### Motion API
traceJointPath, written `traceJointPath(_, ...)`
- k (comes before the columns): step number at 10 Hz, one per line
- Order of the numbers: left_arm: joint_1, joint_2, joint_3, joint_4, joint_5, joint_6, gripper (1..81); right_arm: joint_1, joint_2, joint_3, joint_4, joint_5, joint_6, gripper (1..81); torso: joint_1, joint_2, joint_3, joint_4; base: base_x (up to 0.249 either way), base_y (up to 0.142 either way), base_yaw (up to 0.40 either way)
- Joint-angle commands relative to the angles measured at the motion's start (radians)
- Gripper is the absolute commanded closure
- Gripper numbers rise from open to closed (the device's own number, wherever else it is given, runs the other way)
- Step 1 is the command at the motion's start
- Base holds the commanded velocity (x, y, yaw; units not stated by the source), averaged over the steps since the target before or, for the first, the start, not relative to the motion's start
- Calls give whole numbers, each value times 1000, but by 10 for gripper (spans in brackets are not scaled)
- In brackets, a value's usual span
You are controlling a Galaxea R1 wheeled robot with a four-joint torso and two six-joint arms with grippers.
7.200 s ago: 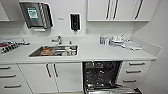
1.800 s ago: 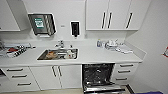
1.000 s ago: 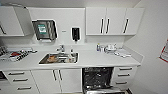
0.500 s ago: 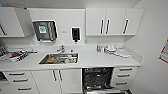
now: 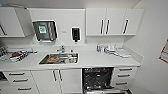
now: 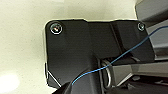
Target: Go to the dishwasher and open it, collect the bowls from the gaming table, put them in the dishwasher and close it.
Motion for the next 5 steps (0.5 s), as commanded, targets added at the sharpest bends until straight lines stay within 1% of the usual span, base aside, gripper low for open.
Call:
traceJointPath(1,-34,-2,-11,1,54,6,10,17,70,-118,358,-33,-266,10,0,0,0,0,0,0,0)
traceJointPath(2,-34,0,-11,1,54,6,10,16,92,-139,503,-36,-434,10,0,0,0,0,0,0,0)
traceJointPath(3,-34,3,-11,-2,54,6,10,16,106,-156,678,-42,-638,10,0,0,0,0,0,0,0)
traceJointPath(4,-34,4,-11,-2,54,6,10,20,104,-158,758,-47,-731,10,0,0,0,0,0,0,0)
traceJointPath(5,-34,7,-12,-5,52,6,10,20,90,-153,765,-47,-742,10,0,0,0,0,0,0,0)
